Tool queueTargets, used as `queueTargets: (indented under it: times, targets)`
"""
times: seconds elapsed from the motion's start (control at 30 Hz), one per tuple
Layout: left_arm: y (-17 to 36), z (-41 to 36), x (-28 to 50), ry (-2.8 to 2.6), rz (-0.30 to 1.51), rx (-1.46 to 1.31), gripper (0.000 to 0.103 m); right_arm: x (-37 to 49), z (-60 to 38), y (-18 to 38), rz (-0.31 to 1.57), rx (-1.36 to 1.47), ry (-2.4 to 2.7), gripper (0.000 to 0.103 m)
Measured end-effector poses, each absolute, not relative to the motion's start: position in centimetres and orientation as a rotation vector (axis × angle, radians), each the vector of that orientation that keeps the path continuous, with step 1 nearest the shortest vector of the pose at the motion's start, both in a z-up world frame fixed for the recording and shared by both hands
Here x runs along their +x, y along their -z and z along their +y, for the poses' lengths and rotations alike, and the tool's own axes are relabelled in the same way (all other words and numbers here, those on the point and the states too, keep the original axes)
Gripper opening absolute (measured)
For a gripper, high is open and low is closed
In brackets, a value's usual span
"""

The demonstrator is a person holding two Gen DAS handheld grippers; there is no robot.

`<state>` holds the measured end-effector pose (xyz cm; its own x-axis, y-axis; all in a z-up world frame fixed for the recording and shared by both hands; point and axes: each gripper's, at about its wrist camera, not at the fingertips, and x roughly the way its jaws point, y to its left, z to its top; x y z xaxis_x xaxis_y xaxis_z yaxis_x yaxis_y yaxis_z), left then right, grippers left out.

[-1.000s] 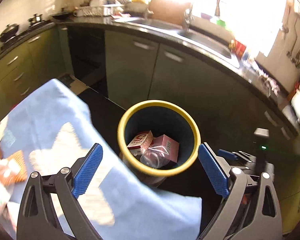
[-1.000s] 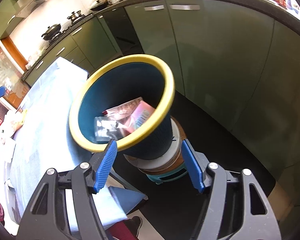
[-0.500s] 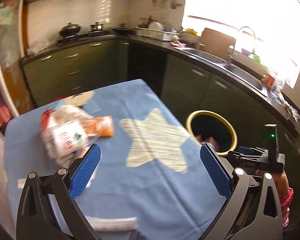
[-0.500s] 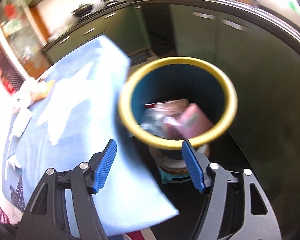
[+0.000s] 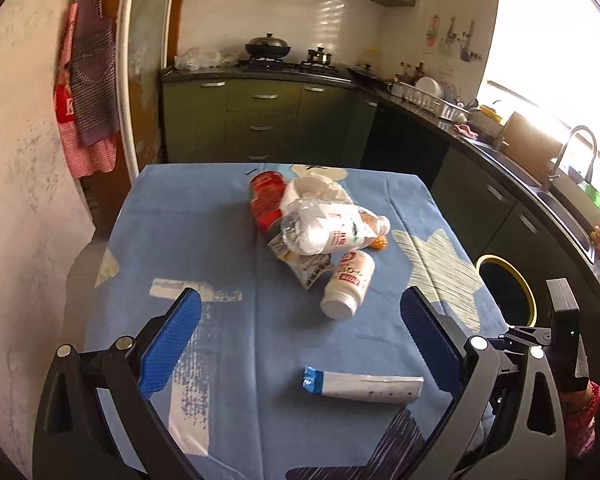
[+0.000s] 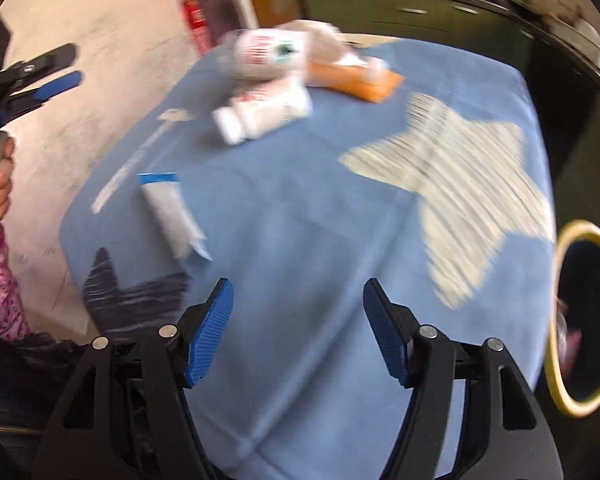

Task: Collect trash
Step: 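Grasp the white toothpaste tube with the right gripper and lift it, then carry the toothpaste tube over the yellow bin and open the right gripper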

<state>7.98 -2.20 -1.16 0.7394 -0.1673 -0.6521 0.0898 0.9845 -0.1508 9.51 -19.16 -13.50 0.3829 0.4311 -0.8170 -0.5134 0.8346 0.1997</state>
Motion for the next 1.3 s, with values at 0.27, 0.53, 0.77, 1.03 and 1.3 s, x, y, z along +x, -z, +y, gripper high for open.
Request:
queueTargets:
  times: [0.27, 0.53, 0.77, 1.03, 1.3]
  targets:
    - [3.7, 0.4, 7.4, 0.099, 0.779, -0.160, 0.098, 9.4, -12.0, 12.2, 0.959, -0.204, -0.830, 0.057]
    - [3.9, 0.0, 7.4, 0.119, 0.782, -0.155, 0.098, 10.3, -9.2, 14.2, 1.011, -0.283, -0.822, 0.040]
    - [4.4, -0.1, 7.8, 0.115, 0.798, -0.159, 0.098, 10.3, -9.2, 14.4, 0.996, -0.310, -0.790, 0.019]
    - [4.5, -1.0, 8.1, 0.132, 0.808, -0.143, 0.098, 10.0, -11.2, 13.7, 0.971, -0.276, -0.755, 0.018]
    - [4.4, -3.2, 8.4, 0.163, 0.818, -0.103, 0.098, 11.3, -19.1, 13.0, 0.955, -0.144, -0.552, 0.018]
